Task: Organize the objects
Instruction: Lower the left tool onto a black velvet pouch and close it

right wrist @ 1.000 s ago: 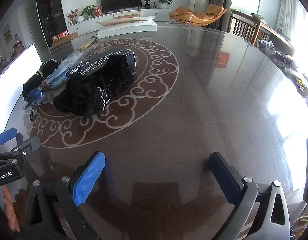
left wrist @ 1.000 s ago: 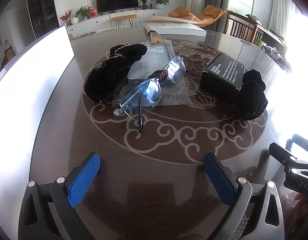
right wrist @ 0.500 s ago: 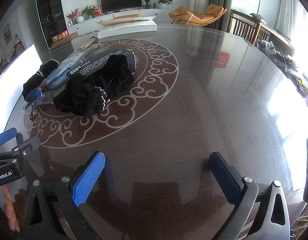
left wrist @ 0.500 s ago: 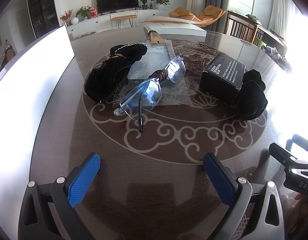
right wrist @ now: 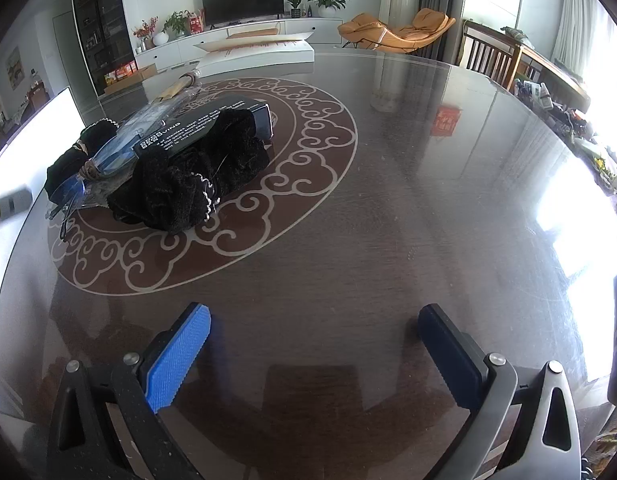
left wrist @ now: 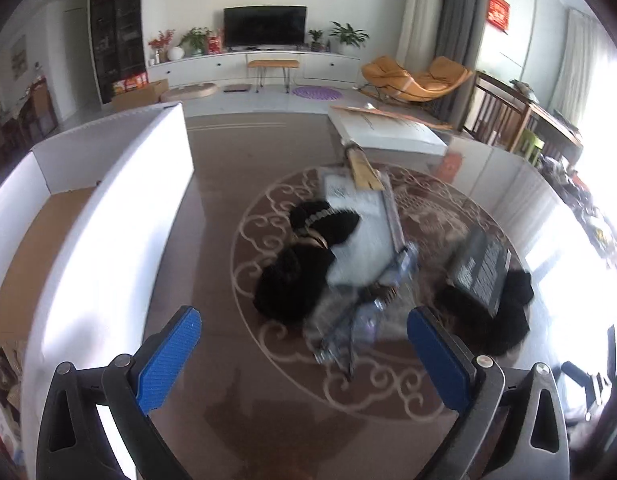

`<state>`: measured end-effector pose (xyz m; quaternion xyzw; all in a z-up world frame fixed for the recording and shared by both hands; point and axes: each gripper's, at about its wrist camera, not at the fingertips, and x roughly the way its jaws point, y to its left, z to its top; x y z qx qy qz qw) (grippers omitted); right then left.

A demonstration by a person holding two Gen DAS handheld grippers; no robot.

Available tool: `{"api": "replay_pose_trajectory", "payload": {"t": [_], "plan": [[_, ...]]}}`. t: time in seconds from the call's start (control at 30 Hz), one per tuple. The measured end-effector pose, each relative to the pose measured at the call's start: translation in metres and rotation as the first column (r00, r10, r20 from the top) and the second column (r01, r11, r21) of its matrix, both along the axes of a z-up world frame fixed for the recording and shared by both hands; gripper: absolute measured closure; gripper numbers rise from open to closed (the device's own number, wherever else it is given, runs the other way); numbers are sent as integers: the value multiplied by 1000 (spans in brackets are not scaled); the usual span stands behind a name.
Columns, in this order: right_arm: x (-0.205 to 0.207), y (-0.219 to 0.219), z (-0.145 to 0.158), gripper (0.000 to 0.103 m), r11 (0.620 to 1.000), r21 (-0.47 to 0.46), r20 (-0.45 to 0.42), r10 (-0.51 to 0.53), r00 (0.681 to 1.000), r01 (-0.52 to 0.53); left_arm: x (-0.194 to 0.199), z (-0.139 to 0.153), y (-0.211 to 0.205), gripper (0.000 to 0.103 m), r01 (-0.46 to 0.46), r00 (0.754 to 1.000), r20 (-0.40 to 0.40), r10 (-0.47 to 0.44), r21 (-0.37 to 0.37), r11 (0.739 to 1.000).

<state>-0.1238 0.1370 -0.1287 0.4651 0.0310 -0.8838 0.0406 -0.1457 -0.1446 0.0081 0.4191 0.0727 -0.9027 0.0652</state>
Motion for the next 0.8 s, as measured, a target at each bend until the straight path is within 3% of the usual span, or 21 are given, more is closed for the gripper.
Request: {"api": "replay_pose_trajectory", "payload": {"t": [0.1,0.2,0.4,0.47,0.53,0.57,0.8], "plan": [[0,0,0,0,1000,0,0,0,1000,0,-47,-13,-13,0,-11,995,102,9,23,1000],[0,0,0,0,1000,0,0,0,1000,0,-78,-31,-17,0,-5,990,140,2,21,1000],[0,0,-1,0,1000,0,0,0,1000,0,-85,-51,-10,0,57,983,166,-74,102,993],[0,0,-1,0,1000,0,0,0,1000,0,-78,-50,0,23,101,983,148,-112,78,992],[0,0,-1,0,1000,0,0,0,1000,0,-71,-51,12,58,125,980,155,-126,20,992],[0,0,-1,0,1000,0,0,0,1000,0,-64,-49,14,64,122,983,136,-122,6,993],[-1,0,-1,0,1000,0,-1,-1,1000,1,-15,-51,39,69,120,985,122,-119,4,993]]}}
